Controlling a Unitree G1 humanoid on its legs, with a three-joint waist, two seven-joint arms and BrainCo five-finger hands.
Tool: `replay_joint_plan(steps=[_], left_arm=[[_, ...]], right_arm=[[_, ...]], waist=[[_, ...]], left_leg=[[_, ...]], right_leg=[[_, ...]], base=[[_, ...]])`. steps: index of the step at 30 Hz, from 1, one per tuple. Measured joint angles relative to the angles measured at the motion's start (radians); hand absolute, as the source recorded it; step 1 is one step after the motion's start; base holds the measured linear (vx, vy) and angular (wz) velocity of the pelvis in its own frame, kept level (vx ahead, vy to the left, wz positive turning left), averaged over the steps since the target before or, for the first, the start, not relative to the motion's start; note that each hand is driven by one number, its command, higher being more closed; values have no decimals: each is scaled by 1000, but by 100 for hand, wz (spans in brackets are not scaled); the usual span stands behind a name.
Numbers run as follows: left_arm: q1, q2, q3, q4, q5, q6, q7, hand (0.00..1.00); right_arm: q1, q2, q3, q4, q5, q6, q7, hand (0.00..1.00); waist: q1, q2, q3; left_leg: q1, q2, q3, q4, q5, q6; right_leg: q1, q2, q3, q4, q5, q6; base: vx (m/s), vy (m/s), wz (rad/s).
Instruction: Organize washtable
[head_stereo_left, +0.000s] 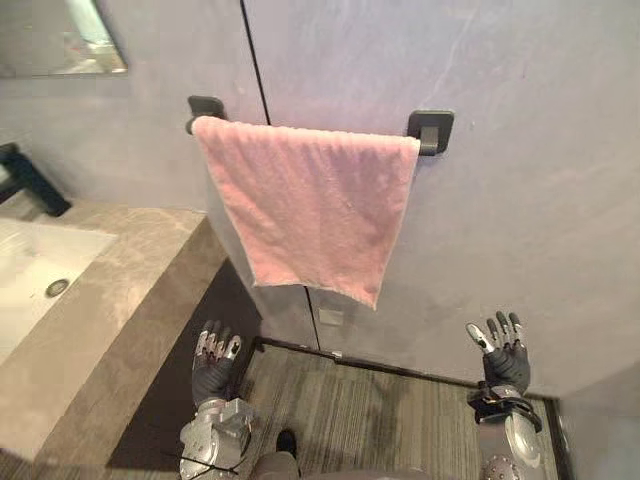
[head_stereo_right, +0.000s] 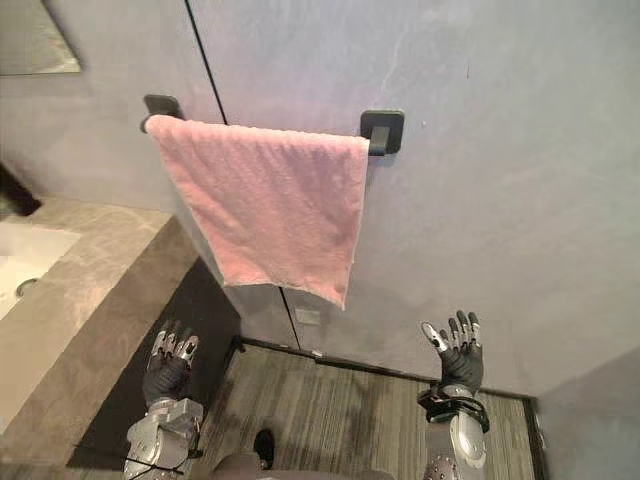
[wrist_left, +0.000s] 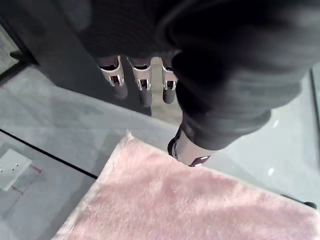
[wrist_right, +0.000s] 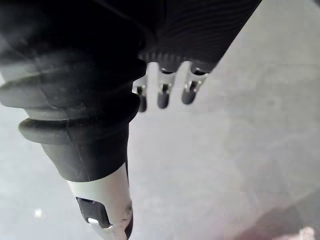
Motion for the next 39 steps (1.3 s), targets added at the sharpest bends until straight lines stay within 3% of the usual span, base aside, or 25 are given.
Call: replay_joint_plan(steps=[2,3,4,5,6,7,8,10,12,16,17,18,19,20,21,22,25,26,29,32,34,37,39], left_arm=[[27,-5,-14,-7,-10,0,0,0],[56,-18,-18,-12,-22,0,-1,0],[87,-22,-21,-11,-27,1,-3,0],[106,-23,-24,-11,-31,1,-4,0],[142,-36,-26,-11,-32,2,-3,0],[155,-38,-26,-11,-36,2,-3,0],[166,-38,-22,-11,-44,5,-6,0],[168,-39,-19,-12,-47,5,-12,0],[166,-39,-17,-21,-79,3,-30,0],[117,-21,-41,-25,-77,2,-67,0],[104,-15,-55,-25,-76,2,-67,0],[89,6,-85,-23,-76,1,-68,0],[53,35,-87,7,-76,0,-69,0],[24,49,-74,26,-76,1,-68,0],[-45,63,-64,66,-76,-3,-68,0],[-84,63,-74,130,-76,-2,-69,0],[-102,59,-127,170,-76,7,-69,0],[-118,61,-136,176,-76,7,-69,0],[-122,77,-142,176,-76,9,-70,0],[-154,124,-173,185,-76,29,-73,0],[-149,138,-170,204,-76,44,-85,0],[-135,137,-127,205,-66,46,-86,0],[-136,144,-101,205,-55,46,-85,0]], right_arm=[[4,-7,10,-2,3,-3,0,0],[20,-6,27,-2,3,-3,0,0],[45,-5,34,-3,3,-3,2,0],[57,-6,35,-2,3,-3,1,0],[73,-11,54,-2,2,-3,0,0],[77,-15,60,-4,2,-3,0,0],[65,-35,90,-5,3,-4,8,0],[66,-49,129,-5,3,-4,22,0],[77,-50,229,-5,-1,5,83,0],[91,-44,326,-5,-5,11,158,0],[90,-41,331,-5,-5,11,160,0],[90,-41,344,8,-4,23,165,0],[75,-35,356,55,-4,27,185,0],[67,-20,352,80,-3,28,194,0],[38,-11,329,99,-2,20,196,0],[13,-30,297,141,-1,21,191,0],[-4,-58,238,222,-2,22,187,0],[-5,-61,218,260,-2,24,187,0],[-7,-61,216,288,-2,27,187,0],[-10,-52,201,310,-4,28,186,0],[-7,-51,193,316,-4,32,173,0],[-7,-50,209,324,-4,43,166,0],[-5,-55,226,326,-22,48,170,0]], waist=[[5,43,2],[9,45,14],[6,52,17],[6,51,18],[1,56,23],[-3,35,21],[3,31,31],[1,33,32],[-25,36,32],[-41,49,24],[-45,58,23],[-49,50,21],[-89,31,5],[-110,21,-4],[-115,15,20],[-114,59,23],[-139,97,6],[-137,94,10],[-142,100,12],[-151,97,17],[-132,83,28],[-122,73,48],[-121,55,70]], left_leg=[[-63,47,-48,42,15,-19],[-70,69,-69,45,28,-21],[-73,84,-76,43,36,6],[-73,92,-70,40,15,37],[-76,117,-3,37,-80,81],[-77,128,39,46,-141,83],[-108,165,99,158,-152,66],[-106,170,102,265,-153,67],[-66,198,88,459,-187,74],[-25,256,88,625,-223,123],[-49,258,111,614,-222,140],[-77,244,160,576,-199,210],[-39,186,118,363,-167,217],[-7,171,89,282,-189,168],[20,195,139,461,-274,138],[109,223,139,453,-274,104],[208,203,147,288,-243,47],[214,166,173,183,-241,41],[199,149,207,135,-259,10],[168,102,252,61,-266,-43],[168,36,248,29,-254,-30],[172,-17,248,9,-248,7],[169,-41,240,3,-238,26]], right_leg=[[9,64,-64,-29,-20,-35],[25,95,-101,-31,-34,-62],[42,113,-144,-20,-42,-83],[43,119,-165,-8,-44,-92],[43,123,-196,2,-38,-107],[43,115,-211,-6,-32,-119],[17,100,-228,-13,-16,-167],[9,92,-236,-19,-2,-169],[15,86,-275,-41,21,-172],[15,79,-406,-91,55,-152],[11,83,-430,-79,56,-151],[-22,71,-457,-27,78,-191],[-75,125,-440,-91,76,-221],[-79,152,-436,-218,108,-227],[-76,146,-495,-299,268,-230],[-79,138,-543,-273,274,-240],[-127,73,-645,-220,269,-237],[-149,15,-697,-202,270,-235],[-149,-34,-780,-186,280,-218],[-162,-110,-853,-173,312,-168],[-154,-151,-828,-219,375,-124],[-130,-160,-772,-311,467,-103],[-130,-160,-712,-339,493,-106]], base=[[-215,-249,77],[-232,-206,89],[-231,-195,92],[-226,-181,89],[-169,-145,61],[-239,-155,53],[-224,-101,25],[-174,-56,16],[-132,-13,43],[-78,60,102],[-10,99,160],[-81,18,202],[-83,-9,228],[-212,-66,237],[-176,13,206],[-196,38,183],[-118,145,159],[-132,177,129],[-144,183,101],[-197,298,108],[-221,290,27],[-252,290,0],[-199,181,13]])
